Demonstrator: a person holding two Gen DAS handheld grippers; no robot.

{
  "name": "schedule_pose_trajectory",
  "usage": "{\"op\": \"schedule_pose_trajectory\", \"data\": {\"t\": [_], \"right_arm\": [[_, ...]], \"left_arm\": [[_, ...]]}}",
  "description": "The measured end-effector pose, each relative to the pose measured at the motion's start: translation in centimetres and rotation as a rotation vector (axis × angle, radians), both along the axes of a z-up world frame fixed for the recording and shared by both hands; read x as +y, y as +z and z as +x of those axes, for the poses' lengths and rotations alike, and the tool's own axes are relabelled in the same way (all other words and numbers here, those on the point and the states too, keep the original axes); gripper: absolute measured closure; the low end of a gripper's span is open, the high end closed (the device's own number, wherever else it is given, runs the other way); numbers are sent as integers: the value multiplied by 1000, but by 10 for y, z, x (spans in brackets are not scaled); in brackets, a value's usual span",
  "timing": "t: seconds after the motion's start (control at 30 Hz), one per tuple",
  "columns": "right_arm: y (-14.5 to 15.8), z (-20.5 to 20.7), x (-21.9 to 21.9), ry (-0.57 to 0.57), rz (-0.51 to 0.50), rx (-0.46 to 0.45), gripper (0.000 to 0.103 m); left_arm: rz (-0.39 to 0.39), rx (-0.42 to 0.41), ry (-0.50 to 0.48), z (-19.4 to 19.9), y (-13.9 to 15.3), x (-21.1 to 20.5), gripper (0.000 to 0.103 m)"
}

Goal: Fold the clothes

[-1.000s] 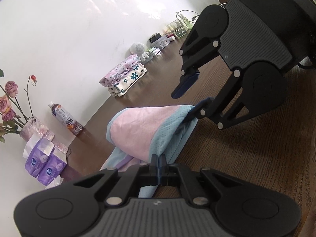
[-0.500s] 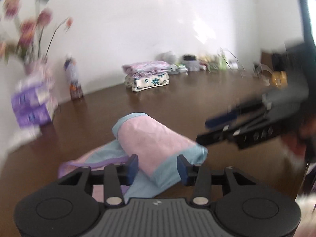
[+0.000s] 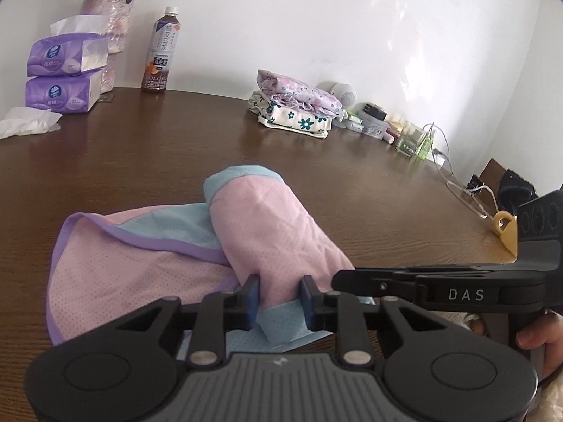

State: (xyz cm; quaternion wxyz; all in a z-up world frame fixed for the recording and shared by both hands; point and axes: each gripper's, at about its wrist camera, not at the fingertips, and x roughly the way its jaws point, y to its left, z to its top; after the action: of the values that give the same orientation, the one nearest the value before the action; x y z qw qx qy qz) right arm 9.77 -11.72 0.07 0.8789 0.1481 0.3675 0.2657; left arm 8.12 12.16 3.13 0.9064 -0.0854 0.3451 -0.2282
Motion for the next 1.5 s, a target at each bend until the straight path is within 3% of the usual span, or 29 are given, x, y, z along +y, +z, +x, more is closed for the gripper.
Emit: {"op": "schedule_pose_trajectory", "data": {"t": [0.03,0.13,0.3,0.33,0.4,0.5,0.57,0.63,0.73,0.77,0.8,0.83,0.87,0.93,1.03,1.17,1.27,1.3,1.33,1.37,1.43,1.47,1.5], "right_arm": [[1,2,-2,-6,10,6,68],[6,11,-4,-30,21,1,65],[-1,29,2,-24,26,42,65],[-3,30,4,-21,24,50,66],[-6,31,5,-19,23,57,78],[-4,31,3,-20,44,53,78],[-1,33,0,-27,57,50,61],[1,36,-2,-38,60,43,59],[0,39,1,-34,49,39,59],[-1,39,2,-30,46,40,61],[-2,40,3,-25,42,41,66],[-3,40,4,-21,38,42,79],[-4,41,6,-17,35,44,79],[-2,42,3,-21,44,38,78],[6,47,-3,-31,57,29,60],[10,59,0,-27,36,25,60],[3,69,5,-25,39,59,61],[0,70,7,-24,40,63,63],[-1,70,7,-22,41,64,72],[-3,69,8,-19,43,66,73],[-5,69,8,-18,48,66,73],[-4,70,6,-20,55,65,67],[-3,71,4,-24,66,66,62]], "left_arm": [[-5,-11,3,0,2,0,64],[-6,-15,36,9,7,-1,53],[-47,78,90,30,-1,1,56],[-51,90,92,32,-3,1,60],[-62,99,86,33,-5,1,69],[-66,92,92,33,-2,2,70],[-63,94,108,34,0,2,61],[-62,90,127,36,2,2,55],[-73,95,143,41,0,3,58],[-77,97,145,42,-1,3,59],[-80,97,141,42,-1,3,72],[-82,97,137,43,-1,2,74],[-84,97,135,43,-1,2,74],[-82,93,144,43,2,4,67],[-74,75,165,44,8,6,54],[-83,80,192,51,10,6,49],[-104,101,200,58,3,8,52],[-112,105,199,59,0,9,61],[-123,109,189,60,-2,9,73],[-132,116,182,61,-3,10,73],[-135,118,189,61,-2,11,67],[-132,113,197,61,0,12,62],[-129,107,204,61,1,13,50]]}}
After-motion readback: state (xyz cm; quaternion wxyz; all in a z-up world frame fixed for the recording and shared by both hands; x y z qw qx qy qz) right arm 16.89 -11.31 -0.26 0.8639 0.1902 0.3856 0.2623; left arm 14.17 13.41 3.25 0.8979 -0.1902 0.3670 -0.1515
